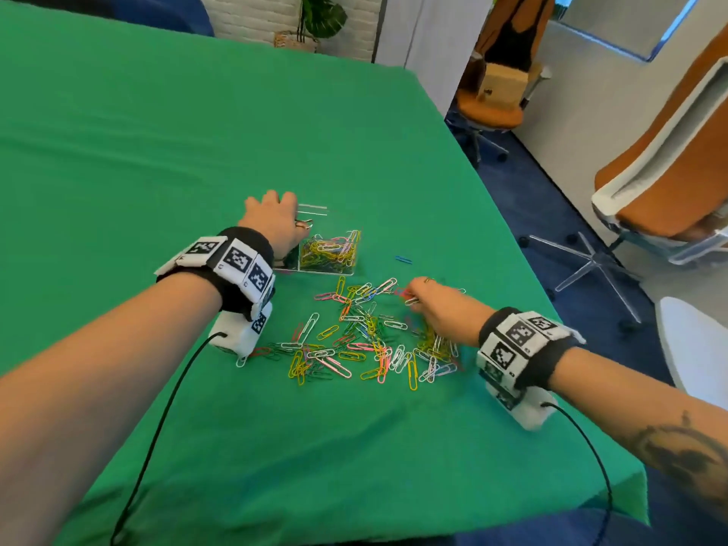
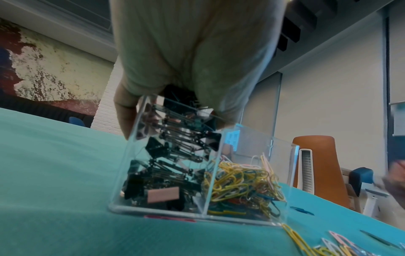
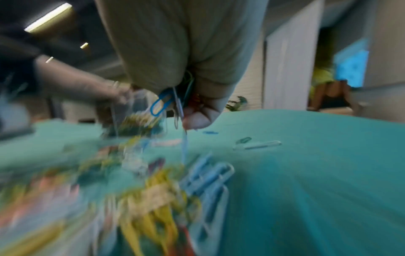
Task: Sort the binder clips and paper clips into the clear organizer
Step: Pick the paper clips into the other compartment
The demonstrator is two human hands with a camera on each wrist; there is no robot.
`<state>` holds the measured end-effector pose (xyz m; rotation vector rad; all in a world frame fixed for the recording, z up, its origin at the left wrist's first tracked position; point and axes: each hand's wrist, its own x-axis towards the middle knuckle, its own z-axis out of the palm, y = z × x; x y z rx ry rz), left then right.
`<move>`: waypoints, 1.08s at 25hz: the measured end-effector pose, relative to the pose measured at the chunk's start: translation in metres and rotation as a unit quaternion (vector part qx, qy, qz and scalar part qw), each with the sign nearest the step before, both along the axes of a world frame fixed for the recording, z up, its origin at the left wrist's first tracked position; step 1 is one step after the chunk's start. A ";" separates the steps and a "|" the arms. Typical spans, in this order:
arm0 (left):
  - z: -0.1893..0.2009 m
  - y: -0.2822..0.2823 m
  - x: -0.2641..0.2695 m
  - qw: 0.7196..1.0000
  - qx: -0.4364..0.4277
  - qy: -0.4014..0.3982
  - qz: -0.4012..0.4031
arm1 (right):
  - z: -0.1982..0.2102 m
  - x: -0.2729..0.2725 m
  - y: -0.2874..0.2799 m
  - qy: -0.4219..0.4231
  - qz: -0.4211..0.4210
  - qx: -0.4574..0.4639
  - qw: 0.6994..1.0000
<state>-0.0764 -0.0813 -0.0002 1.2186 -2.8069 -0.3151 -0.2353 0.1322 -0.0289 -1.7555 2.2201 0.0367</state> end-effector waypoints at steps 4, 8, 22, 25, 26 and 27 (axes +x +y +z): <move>-0.006 -0.003 0.000 1.000 0.014 0.021 0.011 | 0.038 -0.013 -0.020 -0.067 -0.096 -0.100 0.988; -0.005 -0.004 -0.002 0.999 0.028 0.036 0.018 | 0.068 -0.001 -0.080 -0.171 -0.115 -0.208 0.956; -0.008 -0.005 -0.003 0.999 0.031 0.032 0.021 | 0.042 0.030 -0.115 0.109 -0.009 -0.200 0.974; -0.007 -0.004 -0.002 0.999 0.023 0.022 0.012 | 0.050 0.034 -0.116 0.039 -0.016 -0.151 0.988; -0.006 -0.004 -0.002 1.000 0.017 0.017 0.007 | 0.054 0.030 -0.113 -0.001 -0.038 -0.166 0.985; -0.004 -0.002 -0.002 1.000 0.011 0.010 0.004 | 0.059 0.022 -0.107 -0.045 -0.071 -0.203 0.975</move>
